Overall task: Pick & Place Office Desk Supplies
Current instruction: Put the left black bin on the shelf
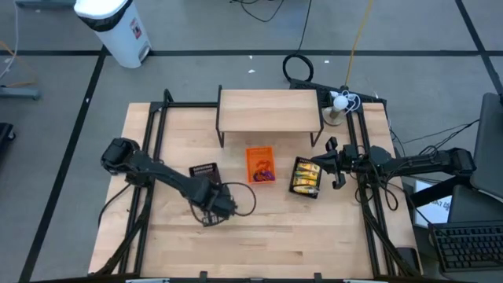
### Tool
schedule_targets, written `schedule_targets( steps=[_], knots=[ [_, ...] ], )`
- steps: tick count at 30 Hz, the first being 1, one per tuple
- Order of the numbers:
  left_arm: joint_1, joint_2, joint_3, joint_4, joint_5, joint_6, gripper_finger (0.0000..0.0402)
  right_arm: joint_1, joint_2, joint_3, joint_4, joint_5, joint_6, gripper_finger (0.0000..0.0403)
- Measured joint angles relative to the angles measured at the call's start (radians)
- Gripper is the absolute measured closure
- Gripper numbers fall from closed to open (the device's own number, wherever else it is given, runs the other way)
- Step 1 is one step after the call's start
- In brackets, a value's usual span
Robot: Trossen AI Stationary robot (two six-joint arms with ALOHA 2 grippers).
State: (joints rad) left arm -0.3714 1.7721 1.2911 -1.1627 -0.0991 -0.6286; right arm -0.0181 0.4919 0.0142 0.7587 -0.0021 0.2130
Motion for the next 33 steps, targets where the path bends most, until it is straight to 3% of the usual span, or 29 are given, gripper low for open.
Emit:
schedule_targets(
  steps=[13,22,26,33],
  knots=[
    [-0.025,-0.001,0.375,-0.408,-0.239,0.019,0.0398,0.000,0.000,0.000,0.000,0.000,-0.015,0.0399],
    [0.037,-0.002,0.576,-0.408,-0.333,0.330,0.0398,0.000,0.000,0.000,0.002,0.001,-0.015,0.0399],
    [0.128,-0.002,0.652,-0.405,-0.399,0.457,0.0398,0.000,0.000,0.000,0.017,0.001,-0.016,0.0399],
    [0.337,-0.001,0.678,-0.261,-0.388,0.720,0.0398,0.000,0.000,0.000,0.023,0.001,-0.016,0.0399]
  ],
)
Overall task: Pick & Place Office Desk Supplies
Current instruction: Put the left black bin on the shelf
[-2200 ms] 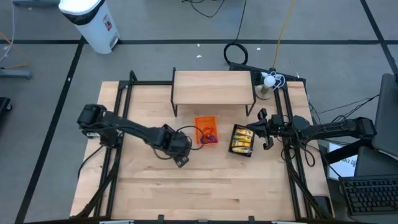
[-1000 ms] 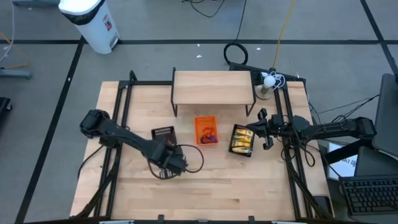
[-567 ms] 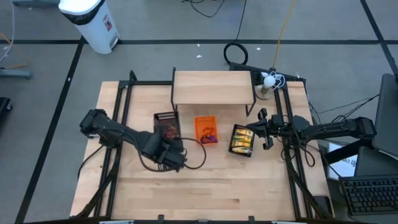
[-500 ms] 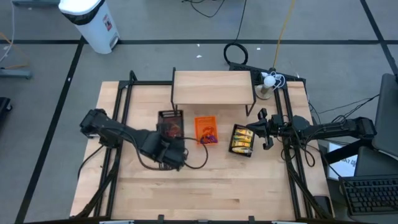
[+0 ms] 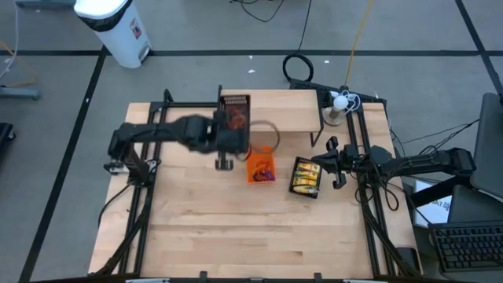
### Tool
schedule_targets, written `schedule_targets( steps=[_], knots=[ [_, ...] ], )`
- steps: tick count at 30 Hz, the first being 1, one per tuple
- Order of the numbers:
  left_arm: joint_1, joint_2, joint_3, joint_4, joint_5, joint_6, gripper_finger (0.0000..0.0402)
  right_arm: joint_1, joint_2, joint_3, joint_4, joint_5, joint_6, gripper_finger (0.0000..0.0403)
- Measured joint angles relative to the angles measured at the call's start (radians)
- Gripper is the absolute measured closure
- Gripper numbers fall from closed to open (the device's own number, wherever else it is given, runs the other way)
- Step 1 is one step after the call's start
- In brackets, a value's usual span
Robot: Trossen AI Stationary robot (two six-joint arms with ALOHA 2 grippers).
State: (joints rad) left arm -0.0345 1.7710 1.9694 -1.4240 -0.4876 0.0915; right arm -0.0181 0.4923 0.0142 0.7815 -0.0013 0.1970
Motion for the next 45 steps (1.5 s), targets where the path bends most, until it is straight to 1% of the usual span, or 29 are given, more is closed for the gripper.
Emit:
schedule_targets(
  steps=[4,8,11,14,17,21,25,30,32,40,45],
  knots=[
    [0.107,-0.001,-0.007,0.099,0.076,0.120,0.0398,0.000,0.000,0.000,0.000,0.000,-0.005,0.0399],
    [0.188,0.000,-0.022,0.169,0.172,0.180,0.0398,0.000,0.000,0.000,0.000,0.000,-0.008,0.0399],
    [0.232,-0.001,-0.052,0.224,0.204,0.211,0.0398,0.000,0.000,0.000,0.000,0.000,-0.008,0.0399],
    [0.259,0.012,-0.103,0.272,0.207,0.251,0.0398,0.000,0.000,0.000,0.000,0.000,-0.008,0.0399],
    [0.275,0.050,-0.133,0.251,0.198,0.281,0.0398,0.000,0.000,0.000,0.000,0.000,-0.008,0.0399],
    [0.291,0.108,-0.137,0.225,0.194,0.266,0.0398,0.000,0.000,0.000,0.000,0.000,-0.008,0.0399],
    [0.298,0.133,-0.135,0.227,0.200,0.258,0.0398,0.000,0.000,0.000,0.001,0.000,-0.008,0.0399],
    [0.299,0.133,-0.135,0.224,0.207,0.214,0.0398,0.000,0.000,0.000,0.001,0.000,-0.008,0.0399],
    [0.299,0.131,-0.135,0.221,0.221,0.209,0.0397,0.000,0.000,0.000,0.001,0.000,-0.008,0.0399],
    [0.297,0.119,-0.135,0.204,0.225,0.206,0.0393,0.000,0.000,0.000,0.005,0.000,-0.011,0.0399],
    [0.298,0.120,-0.135,0.204,0.229,0.213,0.0369,0.000,0.000,0.000,0.005,0.000,-0.011,0.0399]
  ],
)
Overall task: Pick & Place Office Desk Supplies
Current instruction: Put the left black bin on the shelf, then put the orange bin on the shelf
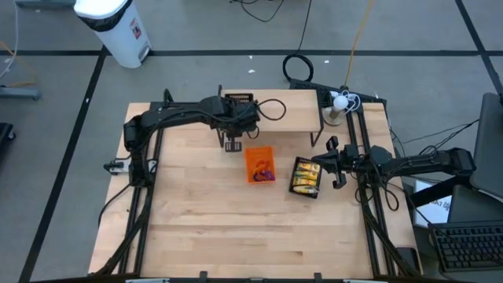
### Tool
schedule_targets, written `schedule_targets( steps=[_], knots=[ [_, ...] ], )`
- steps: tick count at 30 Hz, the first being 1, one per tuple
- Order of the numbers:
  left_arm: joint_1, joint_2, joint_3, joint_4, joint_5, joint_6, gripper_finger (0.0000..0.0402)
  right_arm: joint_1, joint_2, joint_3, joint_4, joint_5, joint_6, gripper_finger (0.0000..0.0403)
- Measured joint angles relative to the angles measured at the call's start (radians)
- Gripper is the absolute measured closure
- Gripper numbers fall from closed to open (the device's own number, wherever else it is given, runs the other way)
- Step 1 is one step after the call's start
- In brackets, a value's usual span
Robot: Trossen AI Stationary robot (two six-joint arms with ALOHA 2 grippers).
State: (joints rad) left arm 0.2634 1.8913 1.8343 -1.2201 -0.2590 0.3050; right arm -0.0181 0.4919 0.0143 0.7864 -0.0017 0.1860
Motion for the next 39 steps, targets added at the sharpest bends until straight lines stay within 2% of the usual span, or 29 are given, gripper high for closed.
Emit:
schedule_targets(
  steps=[9,16,21,26,30,34,39],
  knots=[
    [0.000,-0.005,0.000,0.003,-0.008,-0.004,0.0300,0.000,0.000,0.000,0.000,0.000,0.000,0.0399],
    [-0.005,-0.005,0.026,-0.008,-0.010,-0.048,0.0213,0.000,0.000,0.000,-0.001,0.000,0.003,0.0399],
    [-0.032,-0.006,0.097,-0.071,-0.010,-0.076,0.0146,0.000,0.000,0.000,-0.002,-0.003,0.009,0.0399],
    [-0.077,-0.021,0.201,-0.177,-0.006,-0.123,0.0099,0.000,0.000,0.000,0.020,-0.055,0.012,0.0399],
    [-0.123,-0.114,0.214,-0.195,0.007,-0.122,0.0087,0.000,0.000,0.000,0.026,-0.056,0.011,0.0399],
    [-0.142,-0.262,0.171,-0.155,0.028,-0.142,0.0091,0.000,0.000,0.000,0.025,-0.054,0.005,0.0399],
    [-0.154,-0.524,-0.062,0.136,0.159,-0.194,0.0142,0.000,0.000,0.000,0.025,-0.053,-0.002,0.0399]
  ],
)
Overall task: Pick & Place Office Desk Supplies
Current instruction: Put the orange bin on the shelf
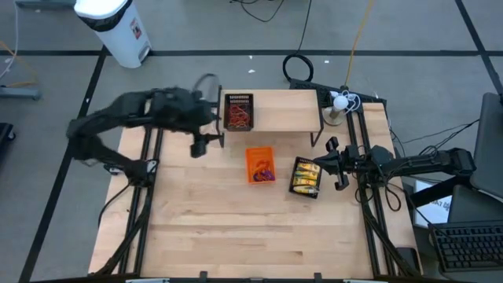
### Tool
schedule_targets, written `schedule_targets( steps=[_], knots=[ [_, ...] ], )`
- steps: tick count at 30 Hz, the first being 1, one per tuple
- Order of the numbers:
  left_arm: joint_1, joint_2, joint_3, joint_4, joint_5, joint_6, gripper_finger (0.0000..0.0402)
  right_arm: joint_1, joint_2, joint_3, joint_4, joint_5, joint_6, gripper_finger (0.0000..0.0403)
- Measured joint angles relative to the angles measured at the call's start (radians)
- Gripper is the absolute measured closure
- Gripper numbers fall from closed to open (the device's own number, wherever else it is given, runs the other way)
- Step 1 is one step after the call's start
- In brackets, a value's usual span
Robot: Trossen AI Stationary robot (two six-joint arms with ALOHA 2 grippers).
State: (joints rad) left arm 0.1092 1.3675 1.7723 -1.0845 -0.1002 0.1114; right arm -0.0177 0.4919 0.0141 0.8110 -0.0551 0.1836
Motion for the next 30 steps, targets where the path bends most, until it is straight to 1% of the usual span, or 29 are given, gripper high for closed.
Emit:
schedule_targets(
  steps=[1,3,7,8,11,12,13,16,19,22,25,28,30],
  knots=[
    [-0.011,-0.051,-0.060,0.074,0.024,-0.011,0.0158,0.000,0.000,0.000,0.000,0.000,-0.004,0.0399],
    [-0.040,-0.137,-0.175,0.187,0.025,-0.037,0.0197,0.000,0.000,0.000,0.000,0.000,-0.012,0.0399],
    [-0.079,-0.291,-0.379,0.330,-0.051,-0.064,0.0288,0.000,0.000,0.000,-0.001,0.001,-0.013,0.0399],
    [-0.080,-0.333,-0.429,0.365,-0.056,-0.065,0.0310,0.000,0.000,0.000,-0.001,0.001,-0.013,0.0399],
    [-0.072,-0.451,-0.580,0.481,-0.027,-0.081,0.0375,0.000,0.000,0.000,-0.001,0.001,-0.013,0.0399],
    [-0.066,-0.489,-0.634,0.523,-0.002,-0.092,0.0388,0.000,0.000,0.000,-0.001,0.001,-0.013,0.0399],
    [-0.063,-0.523,-0.689,0.574,0.028,-0.105,0.0393,0.000,0.000,0.000,-0.001,0.001,-0.013,0.0399],
    [-0.057,-0.615,-0.859,0.733,0.105,-0.146,0.0388,0.000,0.001,0.000,-0.001,0.001,-0.013,0.0399],
    [-0.059,-0.700,-1.015,0.878,0.143,-0.179,0.0388,0.000,0.001,0.000,-0.001,0.001,-0.013,0.0399],
    [-0.077,-0.775,-1.166,1.030,0.141,-0.216,0.0398,0.000,0.001,0.000,-0.002,0.001,-0.013,0.0399],
    [-0.113,-0.855,-1.308,1.174,0.112,-0.219,0.0396,0.000,0.000,0.000,-0.002,0.001,-0.013,0.0399],
    [-0.135,-0.940,-1.410,1.262,0.078,-0.208,0.0399,0.000,0.000,0.000,-0.011,0.001,-0.013,0.0399],
    [-0.139,-0.994,-1.459,1.270,0.054,-0.217,0.0398,0.000,0.000,0.000,-0.023,0.005,-0.013,0.0399]
  ],
)
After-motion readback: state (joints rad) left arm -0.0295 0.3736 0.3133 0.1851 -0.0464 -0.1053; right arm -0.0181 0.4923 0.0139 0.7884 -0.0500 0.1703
